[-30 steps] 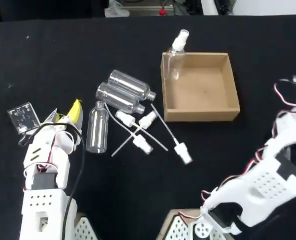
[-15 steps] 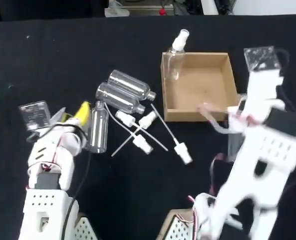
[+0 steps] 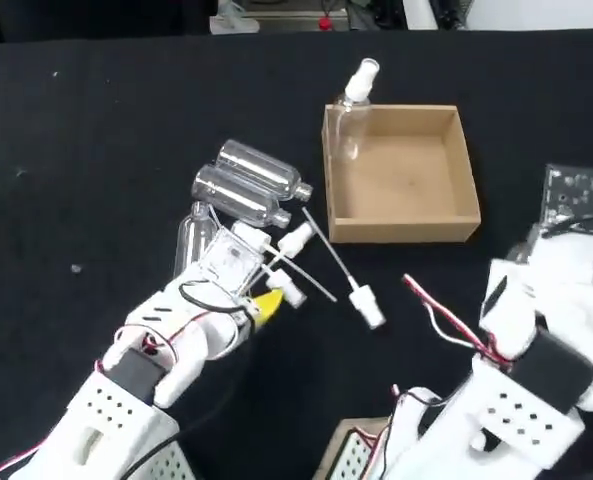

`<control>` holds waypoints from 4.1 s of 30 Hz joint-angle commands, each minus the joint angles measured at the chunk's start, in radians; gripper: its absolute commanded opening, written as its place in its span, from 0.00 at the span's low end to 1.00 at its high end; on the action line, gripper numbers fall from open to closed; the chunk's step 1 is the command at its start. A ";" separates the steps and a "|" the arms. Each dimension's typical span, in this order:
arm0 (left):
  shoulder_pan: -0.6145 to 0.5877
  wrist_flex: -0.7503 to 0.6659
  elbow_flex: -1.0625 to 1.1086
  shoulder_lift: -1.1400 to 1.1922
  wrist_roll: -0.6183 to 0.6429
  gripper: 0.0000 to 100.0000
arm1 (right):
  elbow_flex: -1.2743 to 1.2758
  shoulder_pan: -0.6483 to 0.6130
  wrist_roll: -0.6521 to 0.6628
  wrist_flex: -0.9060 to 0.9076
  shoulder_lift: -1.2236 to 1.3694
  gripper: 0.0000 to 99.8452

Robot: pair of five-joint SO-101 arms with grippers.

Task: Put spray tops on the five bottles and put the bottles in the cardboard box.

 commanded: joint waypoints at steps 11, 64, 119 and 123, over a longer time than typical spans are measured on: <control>0.022 0.207 -0.381 0.471 -0.078 0.23 | 0.097 0.035 0.020 -0.029 -0.087 0.01; 0.079 -0.161 -0.300 0.698 0.746 0.30 | 0.096 0.181 0.098 -0.032 -0.085 0.01; -0.044 0.457 -0.535 0.221 0.562 0.10 | 0.090 0.180 0.097 -0.029 -0.085 0.02; -0.047 0.623 -0.602 0.198 0.470 0.10 | 0.090 0.180 0.097 -0.029 -0.085 0.02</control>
